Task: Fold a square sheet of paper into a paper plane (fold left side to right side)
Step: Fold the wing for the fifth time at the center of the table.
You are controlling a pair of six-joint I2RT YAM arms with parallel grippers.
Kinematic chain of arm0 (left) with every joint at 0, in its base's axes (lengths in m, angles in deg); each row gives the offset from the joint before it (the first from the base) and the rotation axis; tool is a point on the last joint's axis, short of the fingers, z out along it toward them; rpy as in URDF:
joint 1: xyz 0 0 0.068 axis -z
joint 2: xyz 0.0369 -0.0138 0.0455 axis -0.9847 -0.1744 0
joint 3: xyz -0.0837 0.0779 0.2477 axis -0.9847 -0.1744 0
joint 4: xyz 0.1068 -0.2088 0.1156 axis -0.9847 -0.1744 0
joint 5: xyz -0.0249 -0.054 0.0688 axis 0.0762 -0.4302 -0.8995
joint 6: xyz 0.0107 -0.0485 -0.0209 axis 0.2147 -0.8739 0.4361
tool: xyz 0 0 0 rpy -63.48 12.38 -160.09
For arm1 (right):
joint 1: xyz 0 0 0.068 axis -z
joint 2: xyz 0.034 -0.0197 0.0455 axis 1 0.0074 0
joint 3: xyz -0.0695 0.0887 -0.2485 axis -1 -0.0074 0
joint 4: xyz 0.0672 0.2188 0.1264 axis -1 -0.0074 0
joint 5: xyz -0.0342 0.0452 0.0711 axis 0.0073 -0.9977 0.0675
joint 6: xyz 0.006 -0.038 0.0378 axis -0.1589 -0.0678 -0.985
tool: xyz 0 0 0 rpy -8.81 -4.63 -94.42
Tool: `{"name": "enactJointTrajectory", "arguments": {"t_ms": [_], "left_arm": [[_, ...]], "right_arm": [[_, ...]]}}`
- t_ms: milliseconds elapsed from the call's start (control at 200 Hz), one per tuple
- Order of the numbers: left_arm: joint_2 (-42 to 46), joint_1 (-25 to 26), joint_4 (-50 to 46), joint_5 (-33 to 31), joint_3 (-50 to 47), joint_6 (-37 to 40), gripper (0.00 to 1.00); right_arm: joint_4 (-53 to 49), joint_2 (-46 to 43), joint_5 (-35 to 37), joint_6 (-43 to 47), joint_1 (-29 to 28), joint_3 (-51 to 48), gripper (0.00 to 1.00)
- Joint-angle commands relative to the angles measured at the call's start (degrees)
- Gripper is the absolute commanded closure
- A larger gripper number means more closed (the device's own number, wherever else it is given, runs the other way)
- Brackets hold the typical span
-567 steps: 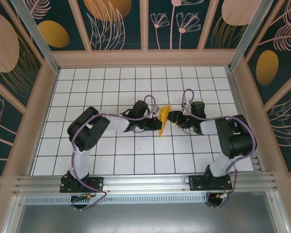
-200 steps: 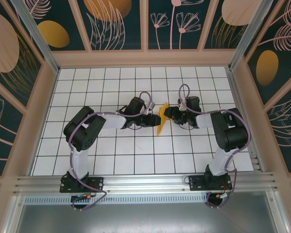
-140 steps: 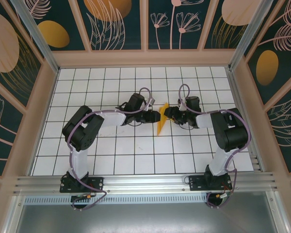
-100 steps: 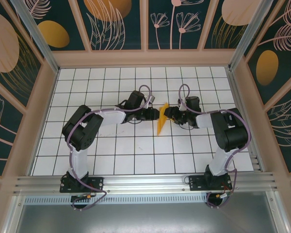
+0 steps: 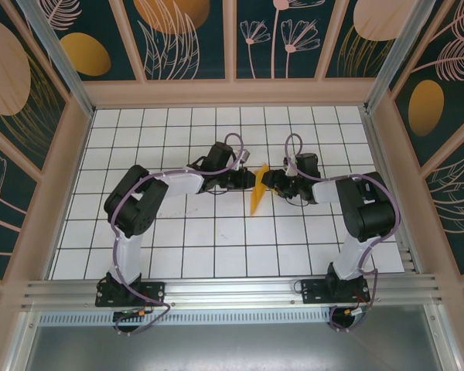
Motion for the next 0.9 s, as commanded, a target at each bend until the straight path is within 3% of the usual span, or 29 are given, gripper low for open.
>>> {"name": "enactJointTrajectory", "arguments": {"t_ms": [0,140,891], "left_arm": [[-1.87,-0.43,-1.37,0.26,2.26,1.04,0.91],[-2.61,-0.71,-2.67,-0.45,3.36,1.75,1.00],[-7.87,-1.70,-5.08,-0.65,7.78,5.40,1.00]], "right_arm": [[-5.32,4.59,5.32,3.03,-0.78,-0.22,0.51],[-6.09,4.68,5.47,3.52,-0.83,-0.03,0.51],[-6.06,2.68,5.19,4.06,-0.47,-0.76,0.48]]}}
